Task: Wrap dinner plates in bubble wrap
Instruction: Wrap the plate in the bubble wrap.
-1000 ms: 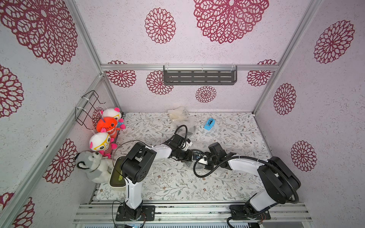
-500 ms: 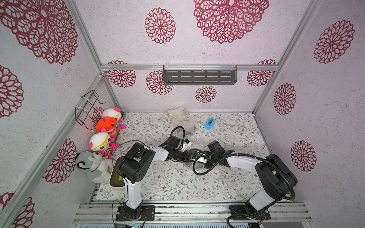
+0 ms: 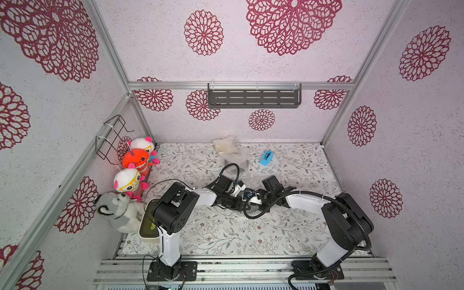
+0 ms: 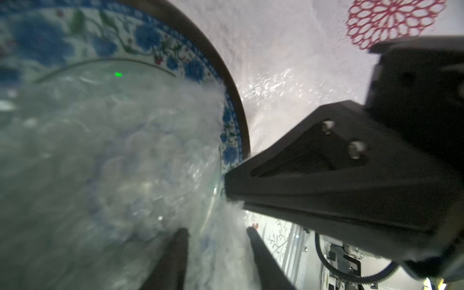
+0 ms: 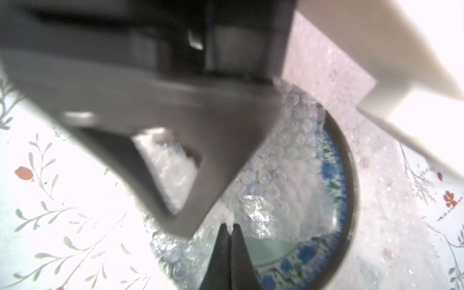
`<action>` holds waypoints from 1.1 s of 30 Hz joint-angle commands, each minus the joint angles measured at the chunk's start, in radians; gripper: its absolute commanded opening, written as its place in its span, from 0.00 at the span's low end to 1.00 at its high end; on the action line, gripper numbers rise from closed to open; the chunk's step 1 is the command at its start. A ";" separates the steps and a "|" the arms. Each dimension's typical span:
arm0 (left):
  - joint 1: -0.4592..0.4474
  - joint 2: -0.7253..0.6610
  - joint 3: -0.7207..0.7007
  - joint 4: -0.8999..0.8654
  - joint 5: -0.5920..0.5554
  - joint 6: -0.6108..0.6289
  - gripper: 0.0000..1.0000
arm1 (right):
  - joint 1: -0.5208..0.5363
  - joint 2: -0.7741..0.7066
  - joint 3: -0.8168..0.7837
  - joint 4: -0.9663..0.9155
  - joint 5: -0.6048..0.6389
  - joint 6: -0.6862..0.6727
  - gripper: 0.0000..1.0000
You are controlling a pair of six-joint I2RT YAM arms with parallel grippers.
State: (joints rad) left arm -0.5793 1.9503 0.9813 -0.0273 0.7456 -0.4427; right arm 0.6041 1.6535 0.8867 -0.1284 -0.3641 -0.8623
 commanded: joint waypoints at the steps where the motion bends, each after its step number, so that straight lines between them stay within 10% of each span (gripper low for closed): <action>1: 0.027 0.064 0.032 -0.090 -0.094 0.007 0.07 | -0.018 -0.034 0.040 -0.023 -0.054 0.033 0.00; 11: 0.039 0.082 0.072 -0.149 -0.046 -0.030 0.00 | -0.232 -0.438 0.011 -0.255 0.059 0.725 0.41; 17: 0.042 0.086 0.078 -0.141 -0.028 -0.070 0.00 | -0.216 -0.547 -0.115 -0.374 -0.069 1.060 0.30; 25: 0.042 0.088 0.104 -0.188 -0.034 -0.062 0.00 | -0.178 -0.742 -0.179 -0.168 -0.110 1.176 0.28; 29: 0.042 0.077 0.107 -0.203 -0.049 -0.059 0.00 | -0.041 -0.700 -0.278 -0.080 -0.216 1.136 0.16; 33: 0.042 0.091 0.118 -0.206 -0.043 -0.064 0.00 | -0.006 -0.540 -0.322 0.073 -0.051 1.231 0.07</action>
State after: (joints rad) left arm -0.5472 2.0079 1.0878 -0.1898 0.7460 -0.5106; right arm 0.5999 1.0206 0.5938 -0.1825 -0.5011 0.2871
